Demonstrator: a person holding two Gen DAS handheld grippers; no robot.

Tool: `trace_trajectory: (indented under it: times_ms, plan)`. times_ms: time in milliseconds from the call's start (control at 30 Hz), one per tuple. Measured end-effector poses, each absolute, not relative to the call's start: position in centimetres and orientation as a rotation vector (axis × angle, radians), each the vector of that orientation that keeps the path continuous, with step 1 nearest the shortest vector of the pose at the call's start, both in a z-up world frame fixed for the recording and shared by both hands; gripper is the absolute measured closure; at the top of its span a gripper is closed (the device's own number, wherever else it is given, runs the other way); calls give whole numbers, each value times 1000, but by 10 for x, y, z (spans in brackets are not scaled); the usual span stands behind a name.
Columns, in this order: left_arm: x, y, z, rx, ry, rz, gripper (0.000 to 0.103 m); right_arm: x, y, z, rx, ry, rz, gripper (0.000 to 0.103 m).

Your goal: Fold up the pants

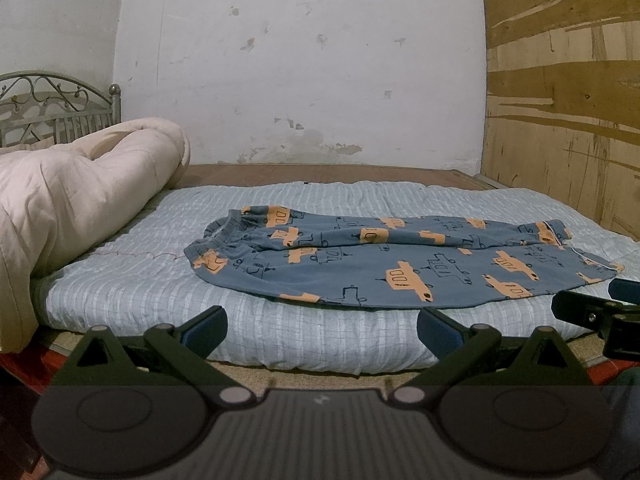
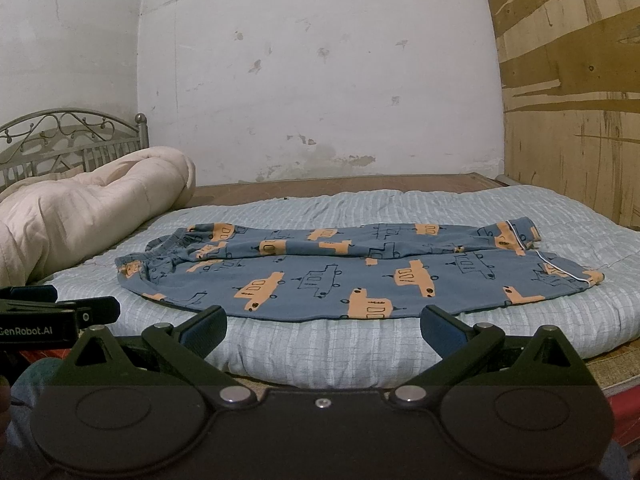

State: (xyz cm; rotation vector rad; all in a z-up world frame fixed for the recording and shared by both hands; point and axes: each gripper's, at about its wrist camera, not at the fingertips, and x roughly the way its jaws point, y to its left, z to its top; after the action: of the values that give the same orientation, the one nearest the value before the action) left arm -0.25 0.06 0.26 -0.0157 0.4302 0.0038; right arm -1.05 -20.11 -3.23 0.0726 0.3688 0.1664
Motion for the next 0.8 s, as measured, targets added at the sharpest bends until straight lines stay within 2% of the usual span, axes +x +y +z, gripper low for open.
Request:
trace_trajectory:
  times_ms: [800]
  plan:
    - [5,-5,-6,-7,458,-3,1,-10,-200,-34,69,374,177,1]
